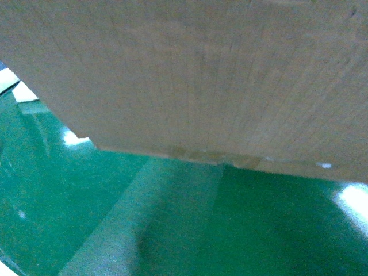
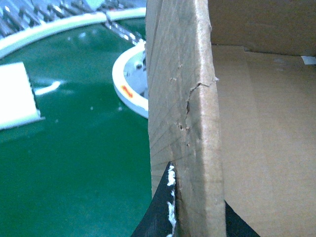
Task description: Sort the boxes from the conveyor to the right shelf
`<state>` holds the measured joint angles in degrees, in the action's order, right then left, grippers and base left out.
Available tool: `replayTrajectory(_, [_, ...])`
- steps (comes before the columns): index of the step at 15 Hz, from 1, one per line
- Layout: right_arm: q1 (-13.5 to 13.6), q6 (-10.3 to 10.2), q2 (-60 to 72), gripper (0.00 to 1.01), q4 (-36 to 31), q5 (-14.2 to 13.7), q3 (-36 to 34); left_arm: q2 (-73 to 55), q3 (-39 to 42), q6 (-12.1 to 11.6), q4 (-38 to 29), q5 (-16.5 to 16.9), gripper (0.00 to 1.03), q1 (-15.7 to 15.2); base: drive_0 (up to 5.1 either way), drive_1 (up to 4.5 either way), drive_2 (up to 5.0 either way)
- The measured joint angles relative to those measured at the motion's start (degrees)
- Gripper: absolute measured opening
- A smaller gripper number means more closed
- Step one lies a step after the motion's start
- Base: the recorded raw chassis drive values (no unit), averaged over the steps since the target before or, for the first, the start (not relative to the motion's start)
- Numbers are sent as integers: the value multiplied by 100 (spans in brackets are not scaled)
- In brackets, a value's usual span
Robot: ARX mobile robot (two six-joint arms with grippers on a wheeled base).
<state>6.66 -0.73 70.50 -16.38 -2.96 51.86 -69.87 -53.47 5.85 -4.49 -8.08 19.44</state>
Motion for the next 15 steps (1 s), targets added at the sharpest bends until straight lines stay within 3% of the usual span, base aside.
replayTrajectory(2, [-37, -63, -461, 3, -323, 31, -216, 387, 216, -31, -420, -160, 4, 90, 0, 0, 0])
replayTrajectory(5, [-35, -94, -382, 3, -282, 31, -254, 350, 240, -31, -367, -170, 4, 90, -98, -65, 158])
replayTrajectory(15, [-66, -105, -374, 3, -269, 35, -267, 326, 249, -31, -378, -179, 4, 98, -5, -404, 393])
